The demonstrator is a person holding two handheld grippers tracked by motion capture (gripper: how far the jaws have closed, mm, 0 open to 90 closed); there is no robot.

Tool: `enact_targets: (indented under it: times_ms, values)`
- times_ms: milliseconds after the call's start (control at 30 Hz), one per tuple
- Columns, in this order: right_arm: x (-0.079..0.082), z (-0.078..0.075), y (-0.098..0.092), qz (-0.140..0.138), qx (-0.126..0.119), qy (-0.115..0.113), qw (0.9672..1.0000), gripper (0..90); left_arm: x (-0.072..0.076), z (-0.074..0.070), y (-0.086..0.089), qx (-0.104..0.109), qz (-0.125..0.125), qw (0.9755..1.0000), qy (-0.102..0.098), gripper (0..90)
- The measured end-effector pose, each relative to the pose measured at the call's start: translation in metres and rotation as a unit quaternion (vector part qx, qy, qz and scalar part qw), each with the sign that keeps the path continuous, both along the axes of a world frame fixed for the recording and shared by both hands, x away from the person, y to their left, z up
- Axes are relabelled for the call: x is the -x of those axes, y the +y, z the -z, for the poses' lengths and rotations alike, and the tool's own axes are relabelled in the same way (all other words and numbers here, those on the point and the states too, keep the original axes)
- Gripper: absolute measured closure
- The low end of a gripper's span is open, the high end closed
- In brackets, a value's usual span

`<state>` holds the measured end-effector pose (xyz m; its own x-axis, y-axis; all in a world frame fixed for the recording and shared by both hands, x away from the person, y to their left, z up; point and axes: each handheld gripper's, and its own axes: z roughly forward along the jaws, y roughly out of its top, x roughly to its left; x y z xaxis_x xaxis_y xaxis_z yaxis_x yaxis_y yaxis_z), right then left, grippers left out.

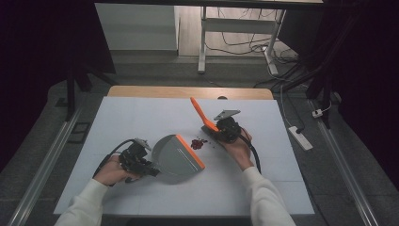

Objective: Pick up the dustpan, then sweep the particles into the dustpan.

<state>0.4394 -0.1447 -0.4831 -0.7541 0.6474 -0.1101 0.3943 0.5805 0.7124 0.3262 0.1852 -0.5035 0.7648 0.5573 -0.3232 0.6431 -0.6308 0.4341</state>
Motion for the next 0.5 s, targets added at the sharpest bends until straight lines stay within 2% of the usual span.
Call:
enact_targets:
  times_ms: [300,500]
  values:
    - [0.000,0.003,0.003,-0.002,0.007,0.004,1.0000,69.9,0.000,0.000,-0.001,0.000,0.003,1.0000,0.000,61.8]
    - [0.005,0.006,0.015,-0.014,0.017,0.003,0.9998,70.0,0.001,0.000,-0.002,0.000,0.002,1.0000,-0.001,61.8]
